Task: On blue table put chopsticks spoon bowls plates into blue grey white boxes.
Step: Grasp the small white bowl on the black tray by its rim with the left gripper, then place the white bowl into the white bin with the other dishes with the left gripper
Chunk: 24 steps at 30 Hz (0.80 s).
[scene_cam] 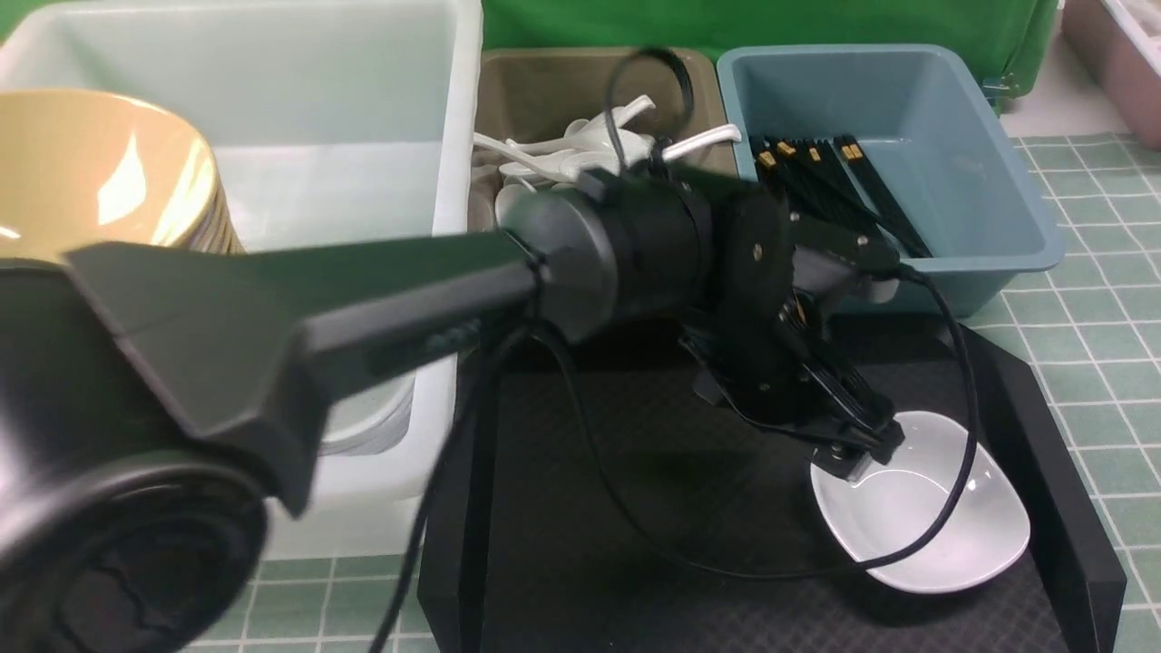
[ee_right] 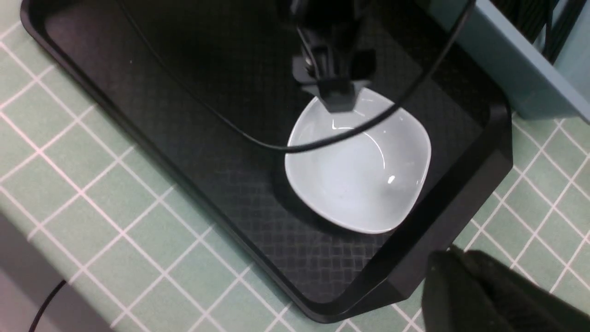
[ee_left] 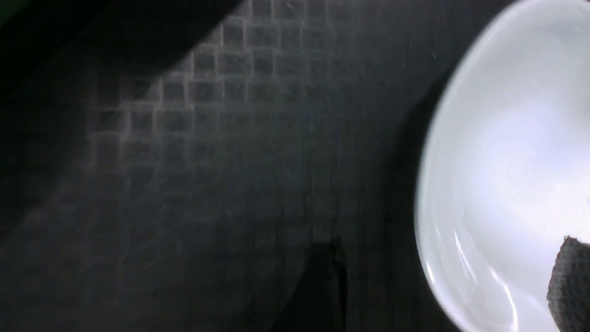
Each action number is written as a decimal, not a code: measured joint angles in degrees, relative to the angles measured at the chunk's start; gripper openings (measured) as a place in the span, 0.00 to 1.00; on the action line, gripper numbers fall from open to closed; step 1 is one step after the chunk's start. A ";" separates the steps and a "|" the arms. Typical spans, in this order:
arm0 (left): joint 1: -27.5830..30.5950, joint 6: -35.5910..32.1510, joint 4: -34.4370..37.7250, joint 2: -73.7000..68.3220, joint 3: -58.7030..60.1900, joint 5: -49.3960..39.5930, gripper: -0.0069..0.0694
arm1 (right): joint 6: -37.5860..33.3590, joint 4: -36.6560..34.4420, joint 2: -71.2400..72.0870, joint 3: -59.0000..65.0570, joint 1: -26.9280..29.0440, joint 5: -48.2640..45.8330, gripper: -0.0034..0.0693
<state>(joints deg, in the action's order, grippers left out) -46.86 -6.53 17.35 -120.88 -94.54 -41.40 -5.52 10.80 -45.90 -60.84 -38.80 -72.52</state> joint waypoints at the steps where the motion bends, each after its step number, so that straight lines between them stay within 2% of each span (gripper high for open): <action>1: 0.01 0.19 1.08 -0.52 0.00 0.58 0.83 | 0.00 0.00 0.00 0.00 0.00 0.00 0.11; 4: -0.07 0.22 2.94 -1.77 0.00 1.04 0.81 | -0.05 0.00 0.00 0.00 0.00 0.00 0.11; 7: -0.76 0.22 3.78 -3.08 0.00 1.04 0.73 | -0.05 0.00 0.00 0.00 0.00 0.00 0.11; 8: -1.17 0.22 3.78 -3.75 0.00 1.14 0.66 | -0.10 0.00 0.00 0.00 0.00 0.00 0.11; 9: -1.17 0.22 3.78 -3.83 0.00 1.22 0.65 | -0.10 0.00 0.00 0.00 0.00 0.00 0.11; 11: -1.39 0.22 3.84 -4.02 0.00 2.06 0.52 | -0.10 0.00 0.00 0.00 0.00 0.00 0.11; 12: -1.39 0.22 3.84 -4.10 0.00 2.07 0.51 | -0.10 0.00 0.00 0.00 0.00 0.00 0.11; 15: -1.38 -0.14 4.07 -4.40 -0.07 2.87 0.30 | -0.10 0.00 0.00 0.05 0.00 0.00 0.11; 16: -1.38 -0.14 4.19 -4.40 -0.07 2.94 0.29 | -0.10 0.00 0.00 0.04 0.00 0.00 0.11; 18: -1.23 -0.93 5.27 -4.40 -2.07 1.96 0.17 | -0.10 0.00 0.00 0.04 0.00 0.00 0.11; 22: -0.97 -1.97 3.79 -4.40 -6.07 -2.97 0.12 | -0.10 -0.01 0.00 0.04 0.00 0.00 0.11; 24: -0.29 -2.62 0.28 -2.92 -8.84 -7.19 0.10 | -0.10 -0.01 0.00 -0.02 0.00 0.00 0.11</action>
<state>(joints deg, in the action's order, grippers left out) -47.15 -9.15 17.63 -123.80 -103.37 -48.59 -5.61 10.79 -45.90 -60.86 -38.80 -72.52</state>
